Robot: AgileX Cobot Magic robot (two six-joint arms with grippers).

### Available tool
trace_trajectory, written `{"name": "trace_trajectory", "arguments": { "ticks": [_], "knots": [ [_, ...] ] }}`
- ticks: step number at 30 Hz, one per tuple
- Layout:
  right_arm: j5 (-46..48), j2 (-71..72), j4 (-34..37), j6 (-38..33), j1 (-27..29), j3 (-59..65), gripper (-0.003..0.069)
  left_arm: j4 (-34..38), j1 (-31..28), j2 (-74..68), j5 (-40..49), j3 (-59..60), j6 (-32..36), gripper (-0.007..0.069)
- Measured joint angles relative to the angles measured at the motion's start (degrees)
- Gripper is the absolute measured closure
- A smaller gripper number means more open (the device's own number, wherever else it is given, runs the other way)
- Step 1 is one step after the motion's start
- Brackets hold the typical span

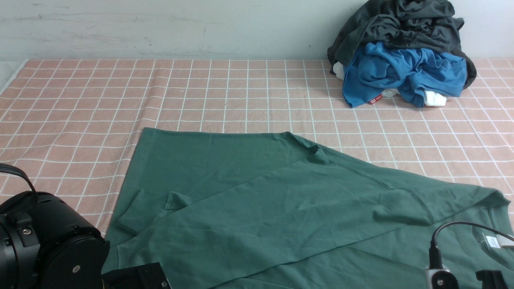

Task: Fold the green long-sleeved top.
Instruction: Use both arms simultaneously to clamp the lower edge of the clothing fabric, then use both arms to drag the lower edge of the fabric forward and fold it over the upper edge

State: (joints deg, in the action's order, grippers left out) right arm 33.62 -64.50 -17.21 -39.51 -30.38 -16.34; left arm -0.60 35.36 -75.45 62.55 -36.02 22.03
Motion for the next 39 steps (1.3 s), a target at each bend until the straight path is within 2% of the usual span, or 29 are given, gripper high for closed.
{"name": "trace_trajectory", "arguments": {
  "ticks": [2,7,11,12,13,15,16,18,20,26,32,39],
  "knots": [
    [-0.1,-0.1,-0.2,0.0,0.0,0.0,0.0224,0.0,0.0,0.0,0.0,0.0,0.0,0.0624],
    [-0.1,-0.2,-0.5,0.1,0.0,0.0,0.0328,0.1,0.0,0.0,0.0,0.0,0.0,0.0624],
    [-0.2,-0.2,-0.6,0.1,0.0,0.0,0.0478,0.0,0.0,0.0,-0.7,0.0,0.0,0.0624],
    [-0.2,-0.2,-0.6,0.1,0.0,0.0,0.0487,0.0,0.0,0.0,-0.8,0.0,0.1,0.0624],
    [-0.2,-0.2,-0.5,0.1,0.0,-0.1,0.0550,0.0,0.0,0.0,-1.3,0.0,0.1,0.0624],
    [1.6,-0.2,0.4,0.1,0.0,-1.1,0.0624,0.0,0.0,0.0,-1.3,0.0,0.1,0.0624],
    [2.7,-0.2,0.9,0.1,0.0,-1.9,0.0640,0.0,0.0,0.0,-1.2,-0.1,0.1,0.0624],
    [4.5,-0.1,1.7,0.1,0.0,-3.6,0.0650,0.0,0.0,0.0,-1.1,-0.6,0.1,0.0624],
    [10.6,-0.1,3.0,0.1,0.0,-8.5,0.0653,0.1,-1.0,0.0,-0.6,-3.0,0.2,0.0624],
    [19.7,-1.7,4.7,0.1,1.5,-20.2,0.0655,0.2,-7.6,-0.1,0.4,-11.2,1.5,0.0624],
    [20.8,-10.7,9.8,-0.2,10.9,-34.0,0.0655,0.2,-18.2,-5.0,0.9,-25.5,5.9,0.0617],
    [21.7,-26.1,13.5,-1.0,18.0,-49.9,0.0655,0.6,-25.1,-17.5,2.3,-44.1,8.3,0.0617]
  ]
}}
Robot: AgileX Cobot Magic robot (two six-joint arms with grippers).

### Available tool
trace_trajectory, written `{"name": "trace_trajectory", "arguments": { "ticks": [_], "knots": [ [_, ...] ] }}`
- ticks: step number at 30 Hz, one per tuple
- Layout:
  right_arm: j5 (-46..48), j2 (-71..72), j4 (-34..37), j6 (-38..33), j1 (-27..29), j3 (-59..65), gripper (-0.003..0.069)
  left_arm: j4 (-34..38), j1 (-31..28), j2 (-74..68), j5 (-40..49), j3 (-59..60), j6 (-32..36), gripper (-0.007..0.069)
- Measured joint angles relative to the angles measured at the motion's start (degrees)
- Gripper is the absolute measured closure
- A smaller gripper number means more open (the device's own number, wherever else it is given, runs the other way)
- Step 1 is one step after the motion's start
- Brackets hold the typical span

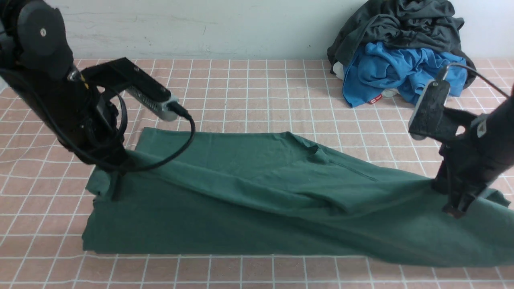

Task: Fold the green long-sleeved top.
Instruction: Use both arms to drag the lower edge of the fabric forward and fold it over the upper edge

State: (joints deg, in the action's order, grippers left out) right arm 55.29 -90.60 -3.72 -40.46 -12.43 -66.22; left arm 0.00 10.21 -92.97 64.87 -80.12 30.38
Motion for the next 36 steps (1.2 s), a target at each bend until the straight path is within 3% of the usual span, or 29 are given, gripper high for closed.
{"name": "trace_trajectory", "arguments": {
  "ticks": [10,20,24,28,33,36],
  "knots": [
    [0.0,-15.7,0.5,0.9,2.2,-14.8,0.0655,0.0,-3.7,-16.3,2.4,-18.4,0.2,0.0617],
    [-4.8,-26.1,-2.0,6.0,3.5,-23.0,0.0641,-2.1,-3.9,-27.8,-5.8,-25.6,0.4,0.0603],
    [-7.6,-27.9,-2.4,9.6,4.6,-23.3,0.0590,-2.5,-3.9,-30.9,-7.8,-26.5,0.0,0.0542],
    [-10.1,-28.5,-3.8,13.8,5.1,-23.4,0.0491,-2.6,-4.4,-33.1,-8.1,-26.6,-0.5,0.0428],
    [-10.3,-28.8,-5.3,24.8,5.1,-26.4,0.0358,-4.3,-6.0,-33.5,-9.2,-27.2,-7.1,0.0288],
    [-4.7,-28.5,-4.0,30.5,4.3,-30.6,0.0295,-5.3,-7.5,-33.5,-7.2,-29.9,-15.7,0.0216]
  ]
}}
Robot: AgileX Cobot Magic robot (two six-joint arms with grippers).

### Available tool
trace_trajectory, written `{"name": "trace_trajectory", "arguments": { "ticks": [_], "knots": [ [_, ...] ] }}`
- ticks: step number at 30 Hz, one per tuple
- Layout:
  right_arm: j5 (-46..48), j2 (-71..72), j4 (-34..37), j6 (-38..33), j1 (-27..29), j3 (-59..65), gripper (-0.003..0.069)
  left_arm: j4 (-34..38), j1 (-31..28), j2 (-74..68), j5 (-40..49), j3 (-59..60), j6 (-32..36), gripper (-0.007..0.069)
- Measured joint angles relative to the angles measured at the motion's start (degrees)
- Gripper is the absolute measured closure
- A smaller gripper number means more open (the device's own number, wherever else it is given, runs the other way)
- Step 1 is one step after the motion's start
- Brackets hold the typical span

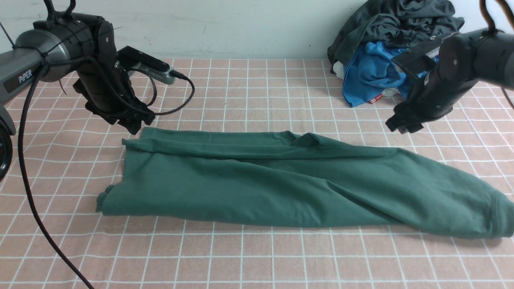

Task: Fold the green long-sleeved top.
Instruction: Use both arms to drag the lower edge of the fabric forward and fold it over the upper edge

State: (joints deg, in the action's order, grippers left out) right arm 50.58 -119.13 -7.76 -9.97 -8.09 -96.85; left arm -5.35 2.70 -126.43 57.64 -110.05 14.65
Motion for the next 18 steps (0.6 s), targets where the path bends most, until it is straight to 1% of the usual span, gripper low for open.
{"name": "trace_trajectory", "arguments": {
  "ticks": [1,2,5,7,9,10,11,13,16,18],
  "knots": [
    [0.4,0.0,0.5,0.0,-0.2,-0.4,0.0293,-0.1,-0.1,0.0,0.6,-0.4,-0.7,0.0214],
    [3.1,0.2,2.4,-1.3,-1.4,-1.2,0.0290,0.0,-0.3,0.1,2.7,-1.8,-2.3,0.0208],
    [7.1,0.1,9.4,-7.8,-4.7,-1.8,0.0291,1.3,0.0,0.3,6.9,-3.9,-3.0,0.0223],
    [8.7,-0.5,15.7,-13.3,-7.4,-1.8,0.0304,3.6,0.7,0.4,8.8,-4.5,-2.1,0.0267],
    [8.5,-1.6,19.2,-16.3,-9.6,-1.8,0.0324,5.7,1.2,0.3,10.0,-4.7,-0.5,0.0313],
    [7.9,-2.6,20.2,-17.5,-10.8,-1.8,0.0338,7.0,1.5,0.3,10.4,-4.7,0.7,0.0354],
    [7.2,-3.1,20.6,-18.0,-11.3,-1.8,0.0352,8.3,1.6,0.3,10.6,-4.7,1.3,0.0383],
    [4.4,-5.2,20.7,-18.2,-12.6,-1.8,0.0396,11.1,1.7,0.3,11.7,-4.7,3.7,0.0468],
    [-0.3,-8.1,19.1,-16.6,-12.9,-1.8,0.0456,12.7,1.7,0.3,12.3,-4.7,6.2,0.0571],
    [-2.7,-8.8,17.8,-14.0,-12.8,-1.9,0.0482,13.5,1.7,0.3,12.6,-4.7,7.2,0.0610]
  ]
}}
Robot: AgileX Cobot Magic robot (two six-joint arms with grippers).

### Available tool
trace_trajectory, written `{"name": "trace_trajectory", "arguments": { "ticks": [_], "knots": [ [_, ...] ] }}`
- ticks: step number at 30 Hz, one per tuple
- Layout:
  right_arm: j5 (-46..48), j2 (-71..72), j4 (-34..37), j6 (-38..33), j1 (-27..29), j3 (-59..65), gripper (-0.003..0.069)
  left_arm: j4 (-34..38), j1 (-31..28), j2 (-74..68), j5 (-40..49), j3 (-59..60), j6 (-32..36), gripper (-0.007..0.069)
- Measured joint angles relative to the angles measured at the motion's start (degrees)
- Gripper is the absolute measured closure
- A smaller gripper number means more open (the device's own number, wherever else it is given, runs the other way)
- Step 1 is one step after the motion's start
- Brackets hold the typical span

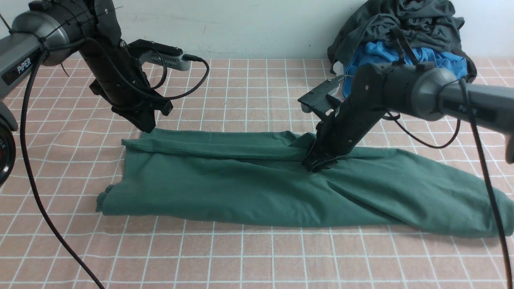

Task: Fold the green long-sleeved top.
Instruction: Use both arms to drag the lower edge of the fabric forward and fold it over the upper edge

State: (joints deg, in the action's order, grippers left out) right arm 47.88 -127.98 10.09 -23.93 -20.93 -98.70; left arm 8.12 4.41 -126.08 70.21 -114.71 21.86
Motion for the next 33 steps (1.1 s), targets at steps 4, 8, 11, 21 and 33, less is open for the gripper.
{"name": "trace_trajectory", "arguments": {
  "ticks": [4,8,11,21,33],
  "knots": [
    [-8.2,-0.8,-3.9,9.2,0.5,0.0,0.0513,0.5,0.0,0.0,0.2,0.0,0.6,0.0628],
    [-17.4,-1.6,-7.8,18.1,2.0,0.0,0.0518,1.6,0.0,0.0,0.2,0.0,0.6,0.0628],
    [-21.8,-1.8,-10.5,24.5,4.0,0.0,0.0519,3.4,0.0,0.0,0.2,0.0,0.6,0.0628],
    [-2.3,-2.3,-10.1,24.3,5.7,-10.8,0.0519,8.8,0.0,0.0,0.2,-0.1,5.2,0.0628],
    [-1.9,-5.7,2.6,9.9,2.9,-12.4,0.0519,4.4,0.0,-4.1,-0.2,0.9,2.9,0.0628]
  ]
}}
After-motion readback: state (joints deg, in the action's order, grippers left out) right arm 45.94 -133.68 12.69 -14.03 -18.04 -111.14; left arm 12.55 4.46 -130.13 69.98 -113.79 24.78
